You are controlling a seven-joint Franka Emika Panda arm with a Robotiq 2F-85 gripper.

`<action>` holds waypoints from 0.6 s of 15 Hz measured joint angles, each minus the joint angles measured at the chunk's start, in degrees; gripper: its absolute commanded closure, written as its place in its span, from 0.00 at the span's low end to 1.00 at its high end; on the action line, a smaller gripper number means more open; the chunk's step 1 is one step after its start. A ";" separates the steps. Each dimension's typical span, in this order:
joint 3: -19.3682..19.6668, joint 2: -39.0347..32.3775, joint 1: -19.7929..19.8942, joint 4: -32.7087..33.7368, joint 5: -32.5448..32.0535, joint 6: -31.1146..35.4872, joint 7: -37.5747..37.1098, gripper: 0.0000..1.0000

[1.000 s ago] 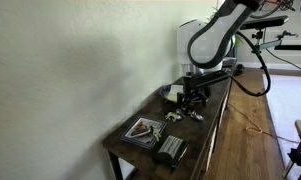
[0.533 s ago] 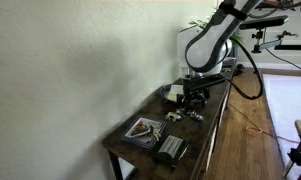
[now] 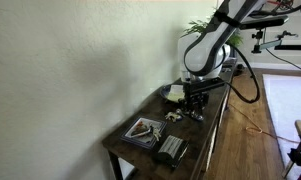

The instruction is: Put the keys in the blue/white plate

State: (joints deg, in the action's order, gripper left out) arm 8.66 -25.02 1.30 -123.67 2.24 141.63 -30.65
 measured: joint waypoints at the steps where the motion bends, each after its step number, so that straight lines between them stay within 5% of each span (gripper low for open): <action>1: 0.00 -0.07 0.09 0.04 0.14 0.11 0.30 0.79; 3: 0.00 -0.10 0.23 0.06 0.27 0.27 0.69 0.93; 9: 0.00 -0.12 0.25 0.26 0.31 1.36 1.50 0.97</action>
State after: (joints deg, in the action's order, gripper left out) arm 8.66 -25.14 1.55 -123.41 2.55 142.99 -29.15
